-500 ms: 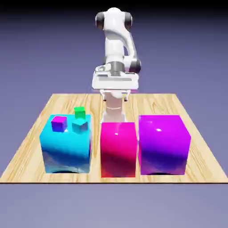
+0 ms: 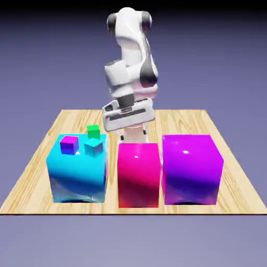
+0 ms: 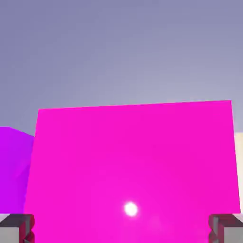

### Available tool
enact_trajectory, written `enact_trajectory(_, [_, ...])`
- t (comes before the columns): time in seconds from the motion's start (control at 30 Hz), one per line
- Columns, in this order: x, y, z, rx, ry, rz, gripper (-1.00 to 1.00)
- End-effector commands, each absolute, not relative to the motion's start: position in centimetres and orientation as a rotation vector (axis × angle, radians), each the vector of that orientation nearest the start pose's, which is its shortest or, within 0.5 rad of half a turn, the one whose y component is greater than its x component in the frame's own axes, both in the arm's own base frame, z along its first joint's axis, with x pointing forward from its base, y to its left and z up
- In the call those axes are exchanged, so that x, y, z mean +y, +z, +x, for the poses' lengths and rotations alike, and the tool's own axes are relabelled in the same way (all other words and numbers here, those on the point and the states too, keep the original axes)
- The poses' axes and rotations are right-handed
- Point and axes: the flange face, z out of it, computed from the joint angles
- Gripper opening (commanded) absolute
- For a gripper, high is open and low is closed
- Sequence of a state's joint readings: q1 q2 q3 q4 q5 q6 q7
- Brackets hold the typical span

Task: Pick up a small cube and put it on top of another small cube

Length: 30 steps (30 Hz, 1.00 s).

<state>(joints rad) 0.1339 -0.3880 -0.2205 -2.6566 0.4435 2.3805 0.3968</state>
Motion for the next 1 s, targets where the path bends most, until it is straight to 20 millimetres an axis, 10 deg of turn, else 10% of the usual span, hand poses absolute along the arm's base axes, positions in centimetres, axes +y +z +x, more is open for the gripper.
enact_trajectory(0.0, [-2.7,37.0,40.3,1.030,0.031,-2.503,0.00])
enact_trajectory(0.3, [-1.3,35.2,39.7,0.862,0.479,-2.224,0.00])
enact_trajectory(0.47, [0.6,33.9,34.1,0.742,0.705,-1.911,0.00])
enact_trajectory(0.97, [2.7,23.2,28.7,0.244,0.528,-2.104,0.00])
